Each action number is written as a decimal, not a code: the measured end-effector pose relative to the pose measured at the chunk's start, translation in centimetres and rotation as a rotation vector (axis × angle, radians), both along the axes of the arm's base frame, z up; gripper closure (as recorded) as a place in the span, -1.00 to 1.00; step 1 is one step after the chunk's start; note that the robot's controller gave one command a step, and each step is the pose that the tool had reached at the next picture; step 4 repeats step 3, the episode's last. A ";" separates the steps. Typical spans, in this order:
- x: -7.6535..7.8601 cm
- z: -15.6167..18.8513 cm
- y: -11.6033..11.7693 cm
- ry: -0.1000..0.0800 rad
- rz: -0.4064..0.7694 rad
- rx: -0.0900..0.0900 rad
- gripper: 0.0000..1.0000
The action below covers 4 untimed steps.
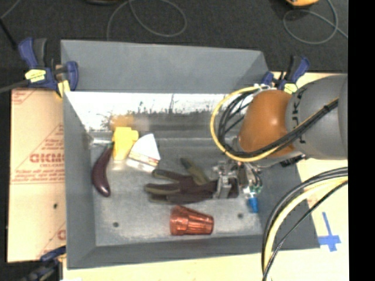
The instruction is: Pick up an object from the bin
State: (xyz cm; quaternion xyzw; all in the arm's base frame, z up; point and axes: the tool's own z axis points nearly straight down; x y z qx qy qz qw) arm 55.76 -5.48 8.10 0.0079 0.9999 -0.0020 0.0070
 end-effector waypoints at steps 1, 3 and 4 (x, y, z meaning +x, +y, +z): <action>0.7 9.6 -0.4 -0.003 -0.002 -0.001 1.00; 1.3 23.2 -0.4 -0.008 0.009 -0.003 1.00; 1.3 23.2 -0.4 -0.008 0.009 -0.003 1.00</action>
Offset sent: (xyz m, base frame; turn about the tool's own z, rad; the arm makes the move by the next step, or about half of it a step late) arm 0.0000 0.0000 0.0000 0.0000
